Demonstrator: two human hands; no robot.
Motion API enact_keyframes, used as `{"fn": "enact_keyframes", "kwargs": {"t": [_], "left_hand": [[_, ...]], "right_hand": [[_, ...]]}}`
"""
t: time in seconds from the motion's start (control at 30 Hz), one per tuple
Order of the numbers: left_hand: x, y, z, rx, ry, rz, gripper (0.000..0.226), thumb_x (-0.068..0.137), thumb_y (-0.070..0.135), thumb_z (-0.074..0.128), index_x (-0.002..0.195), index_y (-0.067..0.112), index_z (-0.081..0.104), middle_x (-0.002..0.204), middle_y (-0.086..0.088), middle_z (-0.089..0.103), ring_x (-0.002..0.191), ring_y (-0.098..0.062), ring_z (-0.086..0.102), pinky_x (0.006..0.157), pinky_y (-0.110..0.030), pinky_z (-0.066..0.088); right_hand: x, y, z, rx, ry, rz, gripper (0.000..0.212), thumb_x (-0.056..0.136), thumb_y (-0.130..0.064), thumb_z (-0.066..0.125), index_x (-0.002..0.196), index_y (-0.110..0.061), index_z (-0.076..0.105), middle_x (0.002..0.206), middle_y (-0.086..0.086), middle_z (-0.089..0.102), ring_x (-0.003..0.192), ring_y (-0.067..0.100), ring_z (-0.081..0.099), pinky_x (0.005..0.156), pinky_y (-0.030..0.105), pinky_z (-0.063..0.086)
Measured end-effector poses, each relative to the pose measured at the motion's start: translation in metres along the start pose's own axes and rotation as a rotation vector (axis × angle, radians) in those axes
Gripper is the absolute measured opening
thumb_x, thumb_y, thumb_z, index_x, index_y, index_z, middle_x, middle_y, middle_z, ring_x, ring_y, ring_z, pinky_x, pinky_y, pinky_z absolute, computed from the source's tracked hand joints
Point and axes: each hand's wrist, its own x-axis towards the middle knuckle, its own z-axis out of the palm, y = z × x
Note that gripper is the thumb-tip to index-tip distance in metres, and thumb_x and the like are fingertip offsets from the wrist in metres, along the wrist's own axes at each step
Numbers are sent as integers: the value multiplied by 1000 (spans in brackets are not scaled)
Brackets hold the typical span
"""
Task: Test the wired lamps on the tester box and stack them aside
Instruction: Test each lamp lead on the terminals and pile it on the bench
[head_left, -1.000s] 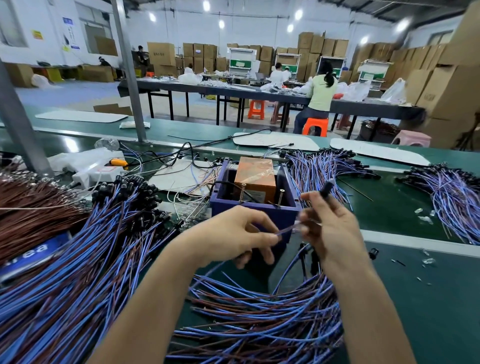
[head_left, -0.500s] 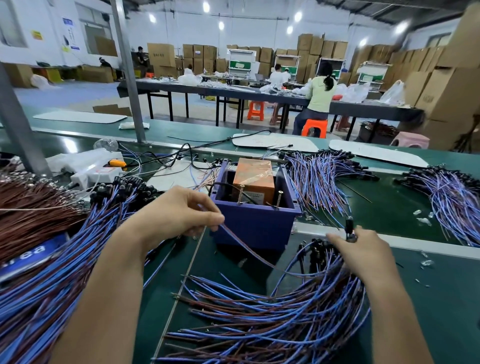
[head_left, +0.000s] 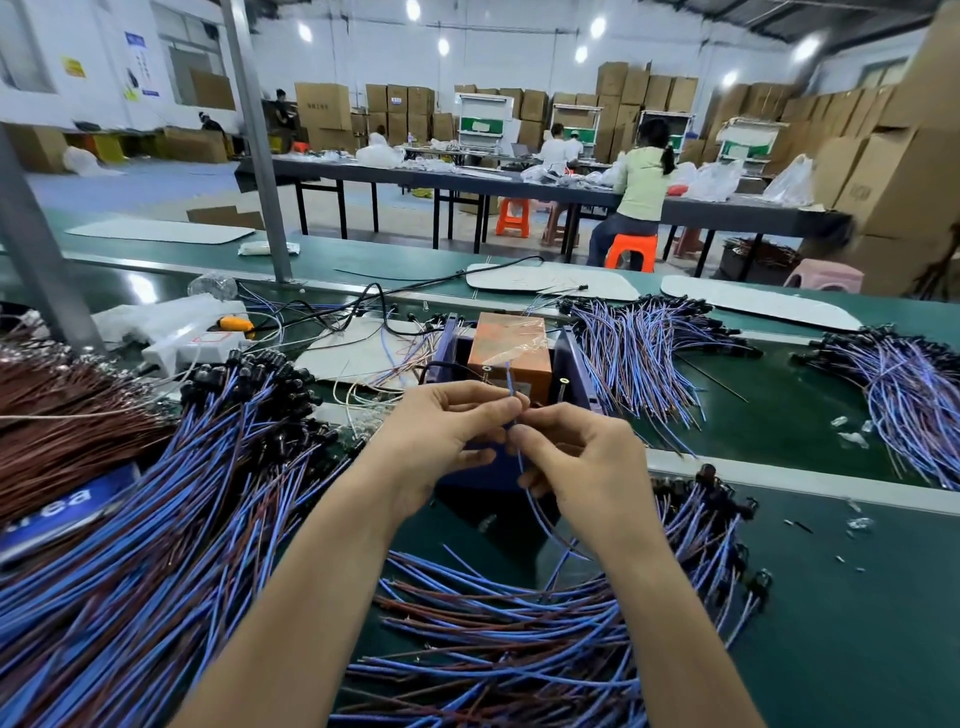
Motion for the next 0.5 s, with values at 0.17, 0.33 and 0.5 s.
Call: {"fn": "enact_keyframes", "kwargs": {"t": [0.17,0.33,0.5], "left_hand": [[7,-8,-1,-35,77,-49,6,88,15,65,83,14,67,70,-1,74,49,-4,61,47,-16,48],[13,-21,-8,62,135,-119,16,92,15,61,80,8,68,64,-1,72,46,-4,60,48,-15,50],[16,-27,-12,87,130,-155,17,93,16,61,82,6,69,64,0,72,45,-4,59,49,-15,51]], "right_hand": [[6,14,-3,-43,135,108,19,89,-7,64,72,-16,66,53,-1,66,40,11,59,42,22,48],[9,28,-13,-111,147,261,20,90,-3,59,72,-9,65,57,8,65,35,13,58,37,20,44],[10,33,-12,-146,119,294,21,91,-3,58,73,-8,66,55,8,65,36,12,58,37,19,44]]}}
